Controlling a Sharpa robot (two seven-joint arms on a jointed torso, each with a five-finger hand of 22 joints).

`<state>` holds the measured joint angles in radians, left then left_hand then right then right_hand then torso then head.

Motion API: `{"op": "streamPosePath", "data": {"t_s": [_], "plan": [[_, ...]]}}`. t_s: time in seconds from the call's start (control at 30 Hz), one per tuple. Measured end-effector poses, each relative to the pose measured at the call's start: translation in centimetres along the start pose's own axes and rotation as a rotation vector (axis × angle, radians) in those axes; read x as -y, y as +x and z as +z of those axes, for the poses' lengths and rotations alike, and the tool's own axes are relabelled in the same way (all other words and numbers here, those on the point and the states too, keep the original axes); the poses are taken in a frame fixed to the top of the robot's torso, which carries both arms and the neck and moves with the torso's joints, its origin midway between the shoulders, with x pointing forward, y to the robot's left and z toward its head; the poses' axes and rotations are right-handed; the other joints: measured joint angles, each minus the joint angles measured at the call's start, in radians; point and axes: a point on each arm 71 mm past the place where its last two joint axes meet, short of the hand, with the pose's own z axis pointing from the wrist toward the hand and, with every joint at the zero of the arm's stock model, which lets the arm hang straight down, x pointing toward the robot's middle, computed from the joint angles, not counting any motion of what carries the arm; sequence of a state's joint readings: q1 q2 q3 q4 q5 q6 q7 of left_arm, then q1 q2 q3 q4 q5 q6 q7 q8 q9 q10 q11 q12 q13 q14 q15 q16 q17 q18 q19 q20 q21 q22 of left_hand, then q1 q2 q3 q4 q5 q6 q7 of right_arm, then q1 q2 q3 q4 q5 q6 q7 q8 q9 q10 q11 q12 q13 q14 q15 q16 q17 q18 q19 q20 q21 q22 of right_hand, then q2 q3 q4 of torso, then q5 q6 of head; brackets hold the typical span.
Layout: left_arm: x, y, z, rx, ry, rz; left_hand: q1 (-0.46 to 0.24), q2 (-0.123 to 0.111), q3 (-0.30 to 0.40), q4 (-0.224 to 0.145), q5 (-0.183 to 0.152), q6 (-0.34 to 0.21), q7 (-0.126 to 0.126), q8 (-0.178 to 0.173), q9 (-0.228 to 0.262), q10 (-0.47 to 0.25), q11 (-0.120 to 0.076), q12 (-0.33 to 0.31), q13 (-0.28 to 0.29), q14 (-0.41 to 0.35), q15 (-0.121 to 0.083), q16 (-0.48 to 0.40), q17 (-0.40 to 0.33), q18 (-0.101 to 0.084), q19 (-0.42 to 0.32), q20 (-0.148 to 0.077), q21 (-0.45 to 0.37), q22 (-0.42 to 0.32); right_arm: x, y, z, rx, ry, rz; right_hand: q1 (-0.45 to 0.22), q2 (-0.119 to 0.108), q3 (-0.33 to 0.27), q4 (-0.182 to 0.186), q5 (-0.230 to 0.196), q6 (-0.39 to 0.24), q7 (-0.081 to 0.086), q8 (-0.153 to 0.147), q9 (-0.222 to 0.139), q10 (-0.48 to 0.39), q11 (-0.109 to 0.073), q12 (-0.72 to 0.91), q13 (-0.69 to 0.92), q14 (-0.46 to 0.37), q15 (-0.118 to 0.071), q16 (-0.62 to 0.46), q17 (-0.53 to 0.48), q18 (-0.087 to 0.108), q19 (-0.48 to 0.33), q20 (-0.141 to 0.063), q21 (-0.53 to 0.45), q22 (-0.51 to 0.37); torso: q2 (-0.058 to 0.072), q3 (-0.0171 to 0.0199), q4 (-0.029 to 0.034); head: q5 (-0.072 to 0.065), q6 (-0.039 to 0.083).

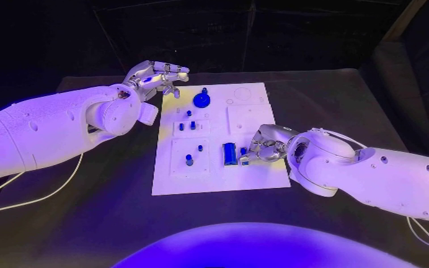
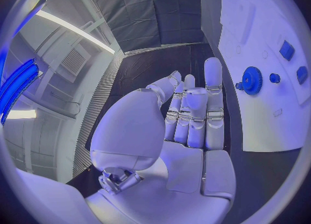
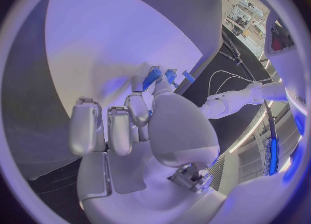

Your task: Assemble the parts on the task board

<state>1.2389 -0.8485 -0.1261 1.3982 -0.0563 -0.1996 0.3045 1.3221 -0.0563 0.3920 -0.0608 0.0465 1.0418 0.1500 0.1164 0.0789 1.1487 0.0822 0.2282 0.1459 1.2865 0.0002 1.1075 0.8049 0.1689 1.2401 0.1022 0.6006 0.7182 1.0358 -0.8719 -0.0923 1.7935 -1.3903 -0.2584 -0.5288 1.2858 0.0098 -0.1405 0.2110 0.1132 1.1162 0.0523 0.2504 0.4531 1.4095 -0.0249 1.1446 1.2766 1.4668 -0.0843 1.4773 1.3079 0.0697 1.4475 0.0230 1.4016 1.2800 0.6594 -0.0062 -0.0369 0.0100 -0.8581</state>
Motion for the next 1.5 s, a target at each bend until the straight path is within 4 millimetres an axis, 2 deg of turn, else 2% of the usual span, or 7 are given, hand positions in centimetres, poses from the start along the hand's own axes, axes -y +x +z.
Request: {"op": "streamPosePath", "data": {"t_s": [0.4, 0.47, 0.63, 0.93, 1.2, 1.5], "plan": [[0.0, 0.0, 0.0, 0.001, -0.001, 0.001, 0.000, 0.000, 0.000, 0.000, 0.000, 0.000, 0.000, 0.000, 0.000, 0.000, 0.000, 0.000, 0.000, 0.000, 0.000, 0.000, 0.000, 0.000, 0.000, 0.000, 0.000, 0.000, 0.0, -0.2, -0.1, 0.026, -0.008, -0.007, 0.002, 0.016, -0.014, 0.006, 0.010, 0.000, 0.000, 0.000, 0.002, 0.000, 0.000, 0.000, 0.005, 0.000, 0.000, 0.000, 0.000, 0.000, 0.000, 0.000, 0.000, 0.002, 0.000, 0.0003, -0.0006, -0.002, -0.001], [0.0, 0.0, 0.0, 0.001, -0.001, 0.000, 0.000, 0.000, 0.000, 0.000, 0.000, 0.000, 0.000, 0.000, 0.000, 0.000, 0.000, 0.000, 0.000, 0.000, 0.000, 0.000, 0.000, 0.000, 0.000, 0.000, 0.000, 0.000, -0.1, -0.2, -0.1, 0.032, -0.013, -0.003, -0.005, 0.023, -0.024, 0.007, 0.001, 0.000, 0.000, 0.000, 0.003, 0.000, 0.000, 0.000, 0.005, 0.000, 0.000, 0.000, 0.000, 0.000, 0.000, 0.000, 0.000, 0.002, -0.001, 0.0003, -0.0009, -0.003, 0.000], [0.0, 0.0, 0.0, 0.000, -0.001, 0.000, 0.000, 0.000, 0.000, 0.000, 0.000, 0.000, 0.000, 0.000, 0.000, 0.000, 0.000, 0.000, 0.000, 0.000, 0.000, 0.000, 0.000, 0.000, 0.000, 0.000, 0.000, 0.000, -0.4, -0.3, -0.3, 0.046, -0.034, 0.013, -0.028, 0.022, -0.045, 0.025, -0.029, 0.000, 0.000, 0.000, 0.005, 0.000, 0.000, 0.000, 0.005, 0.000, 0.000, 0.000, 0.000, 0.000, 0.000, 0.000, 0.000, 0.003, -0.001, -0.0003, -0.0009, -0.005, 0.002], [0.0, 0.0, 0.0, 0.000, -0.001, 0.000, 0.000, 0.000, 0.000, 0.000, 0.000, 0.000, 0.000, 0.000, 0.000, 0.000, 0.000, 0.000, 0.000, 0.000, 0.000, 0.000, 0.000, 0.000, 0.000, 0.000, 0.000, 0.000, -0.4, -0.5, -1.0, 0.067, -0.073, 0.061, -0.033, 0.027, -0.053, 0.031, -0.037, 0.000, 0.000, 0.000, 0.006, 0.000, 0.000, 0.000, 0.004, 0.000, 0.000, 0.000, 0.000, 0.000, 0.000, 0.000, 0.000, 0.003, -0.001, -0.0010, -0.0009, -0.007, 0.004], [-0.1, 0.0, 0.0, 0.000, -0.002, 0.000, 0.000, 0.000, 0.000, 0.000, 0.000, 0.000, 0.000, 0.000, 0.000, 0.000, 0.000, 0.000, 0.001, -0.004, 0.004, 0.000, -0.001, 0.000, 0.000, 0.000, -0.004, -0.001, 0.5, -0.7, -1.6, 0.048, -0.076, 0.081, -0.004, 0.021, -0.066, 0.007, -0.037, 0.000, 0.000, 0.000, 0.009, 0.000, 0.000, -0.004, 0.004, 0.000, 0.000, 0.000, 0.000, 0.000, 0.000, 0.000, 0.000, 0.001, -0.001, -0.0016, -0.0008, -0.008, 0.005], [-0.1, 0.0, 0.0, -0.001, -0.002, 0.000, 0.000, 0.000, 0.000, 0.000, 0.000, 0.000, 0.000, 0.000, 0.000, 0.000, 0.000, 0.000, 0.001, -0.004, 0.004, 0.000, -0.001, 0.000, 0.000, 0.000, -0.004, -0.001, 0.8, -0.4, -1.5, 0.004, -0.065, 0.073, 0.026, 0.031, -0.066, -0.011, -0.026, 0.000, 0.000, 0.000, 0.011, 0.000, 0.000, -0.004, 0.006, 0.000, 0.000, 0.000, 0.000, 0.000, 0.000, 0.000, 0.000, 0.001, -0.001, -0.0012, -0.0008, -0.008, 0.006]]}}
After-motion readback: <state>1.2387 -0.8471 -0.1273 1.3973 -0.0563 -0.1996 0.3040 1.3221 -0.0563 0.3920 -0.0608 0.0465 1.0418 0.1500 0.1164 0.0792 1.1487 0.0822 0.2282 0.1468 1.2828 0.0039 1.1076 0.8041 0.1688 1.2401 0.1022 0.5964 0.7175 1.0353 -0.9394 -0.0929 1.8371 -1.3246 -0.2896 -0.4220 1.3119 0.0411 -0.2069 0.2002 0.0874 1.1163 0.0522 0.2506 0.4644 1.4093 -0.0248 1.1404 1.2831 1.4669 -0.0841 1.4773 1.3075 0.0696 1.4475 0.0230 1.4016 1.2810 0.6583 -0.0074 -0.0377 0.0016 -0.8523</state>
